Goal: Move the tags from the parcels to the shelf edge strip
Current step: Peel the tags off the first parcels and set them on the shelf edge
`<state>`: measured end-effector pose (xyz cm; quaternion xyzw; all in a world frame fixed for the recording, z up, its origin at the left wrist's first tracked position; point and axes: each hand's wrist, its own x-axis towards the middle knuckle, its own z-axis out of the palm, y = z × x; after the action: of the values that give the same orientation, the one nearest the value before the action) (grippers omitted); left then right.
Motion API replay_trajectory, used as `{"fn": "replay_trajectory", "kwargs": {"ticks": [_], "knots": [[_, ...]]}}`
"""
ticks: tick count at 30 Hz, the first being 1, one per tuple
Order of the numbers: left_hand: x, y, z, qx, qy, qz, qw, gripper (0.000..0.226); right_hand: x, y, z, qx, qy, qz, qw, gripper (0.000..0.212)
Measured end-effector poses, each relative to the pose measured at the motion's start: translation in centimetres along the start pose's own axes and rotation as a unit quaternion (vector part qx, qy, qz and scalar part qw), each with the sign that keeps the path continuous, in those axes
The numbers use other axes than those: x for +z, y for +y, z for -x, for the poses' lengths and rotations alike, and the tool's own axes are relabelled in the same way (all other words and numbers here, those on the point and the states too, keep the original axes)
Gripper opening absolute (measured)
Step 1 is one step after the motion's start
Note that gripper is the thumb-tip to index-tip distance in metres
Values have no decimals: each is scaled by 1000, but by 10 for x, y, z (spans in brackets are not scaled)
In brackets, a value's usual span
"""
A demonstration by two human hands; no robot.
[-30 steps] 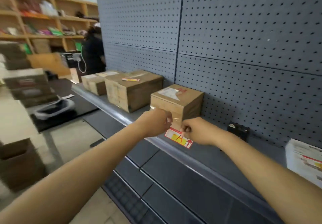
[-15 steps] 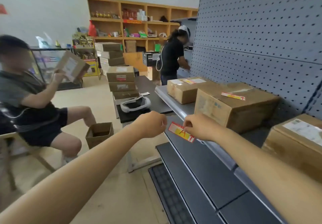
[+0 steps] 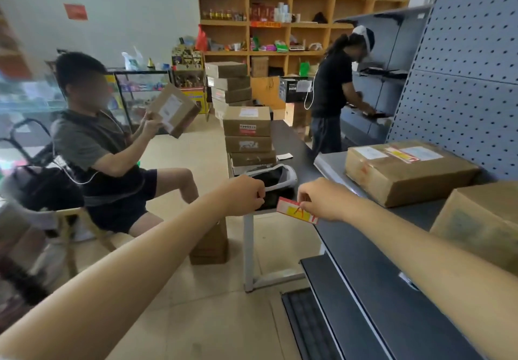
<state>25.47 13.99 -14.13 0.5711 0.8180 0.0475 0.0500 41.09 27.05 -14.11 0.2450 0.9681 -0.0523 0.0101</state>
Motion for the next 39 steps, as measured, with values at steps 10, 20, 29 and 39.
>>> {"fn": "replay_trajectory", "kwargs": {"ticks": [10,20,29,39], "knots": [[-11,-83,-147,113,-16,-72,991,23,11,13,-105,142,1,-54,988,16],[22,-1,-273,300,-40,-74,950,29,13,115,-118,312,18,-45,949,19],[50,58,-321,427,-74,-67,899,34,13,132,-108,394,32,-63,917,19],[76,54,-345,549,-30,-61,833,41,13,115,-103,503,65,-80,858,16]]}}
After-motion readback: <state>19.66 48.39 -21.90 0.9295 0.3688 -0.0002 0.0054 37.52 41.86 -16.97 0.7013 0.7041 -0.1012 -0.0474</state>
